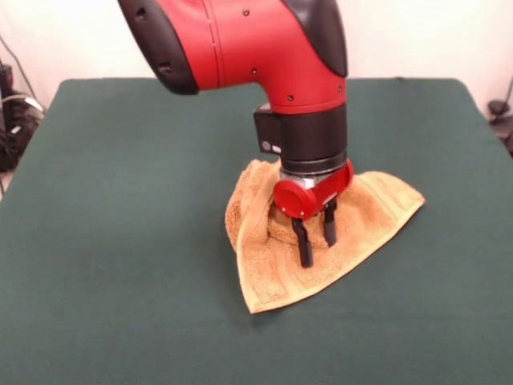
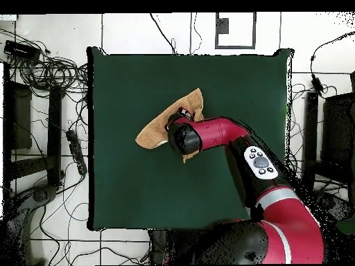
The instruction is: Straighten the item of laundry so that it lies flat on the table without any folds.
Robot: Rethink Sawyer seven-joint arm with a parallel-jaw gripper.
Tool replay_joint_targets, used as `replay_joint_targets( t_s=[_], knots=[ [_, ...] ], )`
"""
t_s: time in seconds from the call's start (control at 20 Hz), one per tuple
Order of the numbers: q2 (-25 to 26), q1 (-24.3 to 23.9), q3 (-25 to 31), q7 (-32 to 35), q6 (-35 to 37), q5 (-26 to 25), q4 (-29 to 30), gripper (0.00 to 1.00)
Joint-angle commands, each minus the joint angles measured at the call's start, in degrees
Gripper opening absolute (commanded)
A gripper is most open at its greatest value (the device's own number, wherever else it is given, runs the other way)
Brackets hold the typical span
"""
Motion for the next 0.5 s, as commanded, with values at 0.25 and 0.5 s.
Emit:
replay_joint_targets(
  t_s=[0.25, 0.5],
  knots=[
    [12.1, 2.1, 1.1, 6.7, -2.9, 0.3, -5.6, 1.00],
    [13.1, 0.5, 3.3, 4.5, -4.1, 0.2, -5.4, 1.00]
  ],
)
